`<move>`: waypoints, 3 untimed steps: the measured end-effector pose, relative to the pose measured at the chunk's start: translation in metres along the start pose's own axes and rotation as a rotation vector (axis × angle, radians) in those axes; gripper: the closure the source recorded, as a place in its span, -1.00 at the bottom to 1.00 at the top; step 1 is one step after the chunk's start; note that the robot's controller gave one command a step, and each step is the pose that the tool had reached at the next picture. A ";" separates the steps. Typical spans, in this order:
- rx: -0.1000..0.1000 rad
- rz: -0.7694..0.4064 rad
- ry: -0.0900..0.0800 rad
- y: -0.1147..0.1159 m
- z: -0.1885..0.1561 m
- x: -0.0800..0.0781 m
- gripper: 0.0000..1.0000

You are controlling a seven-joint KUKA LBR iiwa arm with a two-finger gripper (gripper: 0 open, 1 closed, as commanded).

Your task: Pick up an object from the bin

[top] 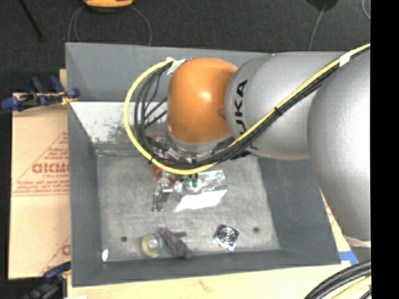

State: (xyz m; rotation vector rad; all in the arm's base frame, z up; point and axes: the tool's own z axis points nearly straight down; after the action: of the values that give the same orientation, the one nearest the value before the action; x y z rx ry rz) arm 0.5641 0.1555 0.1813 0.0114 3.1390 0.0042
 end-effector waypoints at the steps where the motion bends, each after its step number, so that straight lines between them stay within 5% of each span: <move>1: 0.004 0.017 0.004 -0.044 0.048 -0.015 -1.00; 2: -0.002 -0.027 -0.023 -0.054 0.085 -0.070 -1.00; 3: -0.007 0.218 -0.005 -0.103 0.106 -0.080 -1.00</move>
Offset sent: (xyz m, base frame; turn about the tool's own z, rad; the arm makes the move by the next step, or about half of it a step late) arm 0.0144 -0.0405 -0.0459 0.0129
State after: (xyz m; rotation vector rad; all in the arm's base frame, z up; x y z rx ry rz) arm 0.6434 0.0526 0.0755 0.3523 3.1147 0.0151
